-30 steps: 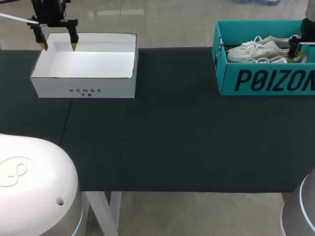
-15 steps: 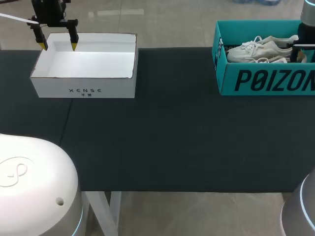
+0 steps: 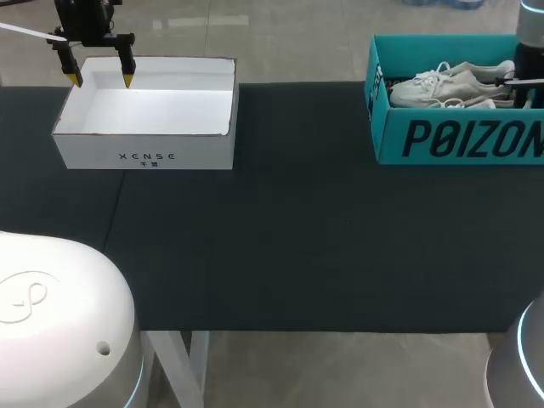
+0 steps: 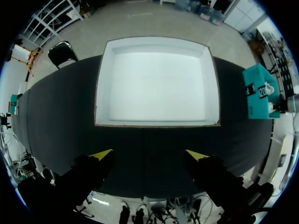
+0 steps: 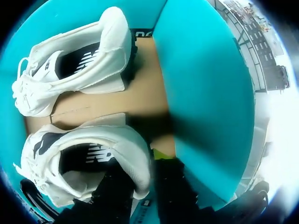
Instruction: Take the shoe out of the shoebox, open the shoe tongue, remove and reinsert the insole, then place the shoe into the shoebox
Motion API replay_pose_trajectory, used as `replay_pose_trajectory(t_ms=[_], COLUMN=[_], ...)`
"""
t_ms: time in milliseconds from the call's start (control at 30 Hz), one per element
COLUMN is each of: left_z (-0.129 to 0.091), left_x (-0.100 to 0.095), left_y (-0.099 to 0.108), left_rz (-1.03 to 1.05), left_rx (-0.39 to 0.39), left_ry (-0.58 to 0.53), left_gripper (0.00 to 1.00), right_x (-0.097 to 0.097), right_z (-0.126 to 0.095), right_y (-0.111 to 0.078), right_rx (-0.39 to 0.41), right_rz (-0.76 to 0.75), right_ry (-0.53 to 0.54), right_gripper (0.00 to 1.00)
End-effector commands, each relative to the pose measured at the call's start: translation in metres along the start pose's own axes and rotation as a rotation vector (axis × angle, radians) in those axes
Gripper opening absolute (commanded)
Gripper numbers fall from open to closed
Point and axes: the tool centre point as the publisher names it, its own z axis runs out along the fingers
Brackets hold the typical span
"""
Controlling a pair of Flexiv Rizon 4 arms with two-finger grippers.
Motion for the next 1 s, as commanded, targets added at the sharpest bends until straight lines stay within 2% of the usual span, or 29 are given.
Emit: replay_pose_trajectory(t_ms=[33,300,367,433,500,567,733,833,1000], left_z=[0.000,0.000,0.000,0.000,0.000,0.000,0.000,0.000,0.000], left_x=[0.000,0.000,0.000,0.000,0.000,0.000,0.000,0.000,0.000], left_y=[0.000,0.000,0.000,0.000,0.000,0.000,0.000,0.000,0.000], left_rz=[0.000,0.000,0.000,0.000,0.000,0.000,0.000,0.000,0.000], left_rx=[0.000,0.000,0.000,0.000,0.000,0.000,0.000,0.000,0.000], left_ry=[0.000,0.000,0.000,0.000,0.000,0.000,0.000,0.000,0.000], left_gripper=[1.00,1.00,1.00,1.00,1.00,1.00,1.00,1.00,1.00], right_x=[0.000,-0.007,-0.008,-0.009,-0.009,-0.007,0.007,0.021,0.046], right_z=[-0.011,-0.045,-0.061,-0.075,-0.092,-0.113,-0.163,-0.183,-0.202], right_y=[-0.003,-0.020,-0.025,-0.030,-0.035,-0.042,-0.065,-0.077,-0.097], right_rx=[-0.007,-0.040,-0.064,-0.081,-0.074,-0.110,-0.115,-0.098,-0.069], right_rz=[0.014,0.092,0.107,0.142,0.158,0.158,0.168,0.157,0.158], right_ry=[-0.004,0.001,-0.001,0.059,0.060,0.102,0.096,0.031,-0.034], right_gripper=[0.00,0.00,0.00,0.00,0.00,0.00,0.00,0.00,0.00])
